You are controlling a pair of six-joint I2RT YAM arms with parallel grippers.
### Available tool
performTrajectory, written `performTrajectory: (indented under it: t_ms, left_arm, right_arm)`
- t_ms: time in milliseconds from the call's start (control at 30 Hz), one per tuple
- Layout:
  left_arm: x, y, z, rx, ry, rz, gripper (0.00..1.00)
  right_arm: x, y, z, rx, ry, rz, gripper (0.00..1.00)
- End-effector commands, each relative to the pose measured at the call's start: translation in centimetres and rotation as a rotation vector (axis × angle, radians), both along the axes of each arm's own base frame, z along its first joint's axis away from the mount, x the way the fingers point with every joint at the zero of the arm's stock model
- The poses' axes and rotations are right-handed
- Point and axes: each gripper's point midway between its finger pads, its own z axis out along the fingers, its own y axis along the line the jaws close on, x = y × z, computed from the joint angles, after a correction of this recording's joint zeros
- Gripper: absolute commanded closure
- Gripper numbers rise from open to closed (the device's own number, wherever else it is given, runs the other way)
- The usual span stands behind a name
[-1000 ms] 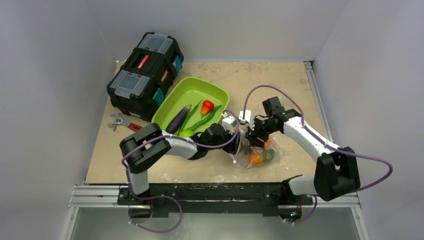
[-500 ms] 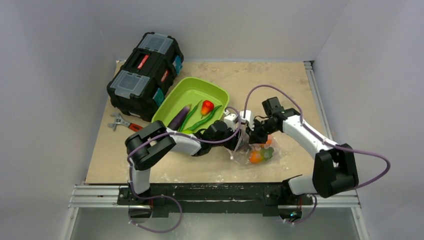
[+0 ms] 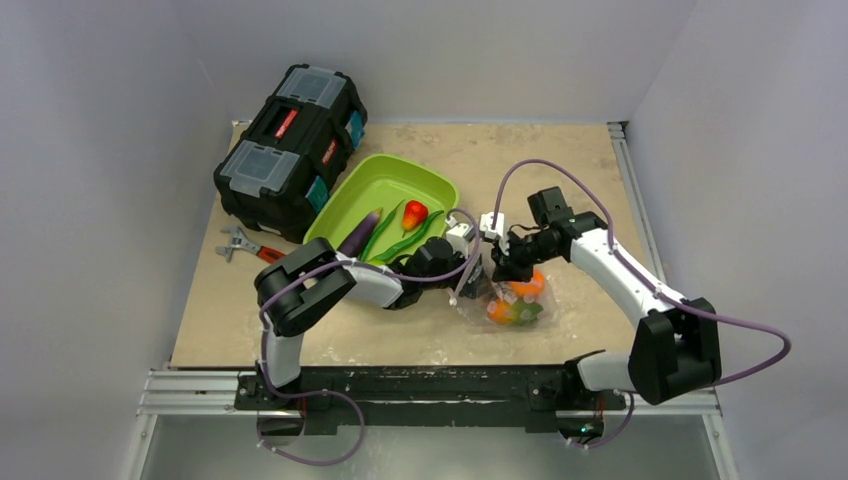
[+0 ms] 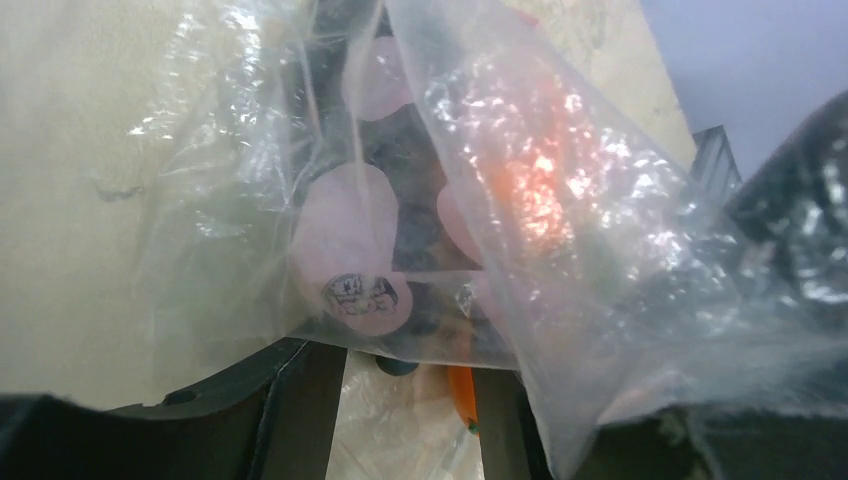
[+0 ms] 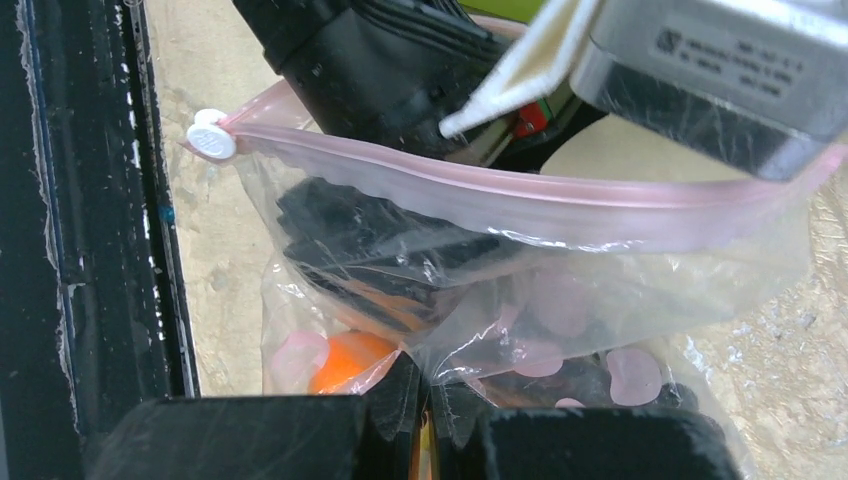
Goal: Open the zip-top bag and remove the fake food
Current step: Pick up the fake fruit from the zipper food storage bag.
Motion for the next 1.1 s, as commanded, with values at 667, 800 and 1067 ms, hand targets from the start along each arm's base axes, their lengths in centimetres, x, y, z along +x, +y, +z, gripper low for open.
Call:
performTrajectory:
  t_ms: [667, 800, 1067]
  left_arm:
    - [0.8, -2.6, -3.9, 0.204, 0.053, -0.006, 1.00]
    - [0.7, -1.1, -1.0, 0.189, -0.024, -0.007, 1.00]
    - [-0.5, 0.9, 2.4, 0.142, -0.040, -0.042, 1.00]
  right_arm:
    - [0.6, 0.4, -0.5, 0.015, 0.007, -0.045, 1.00]
    - [1.1, -0.3, -1.1, -0.022, -0.020, -0.080, 1.00]
    - [1.4, -1.7, -2.4, -0.095, -0.059, -0.100, 1.00]
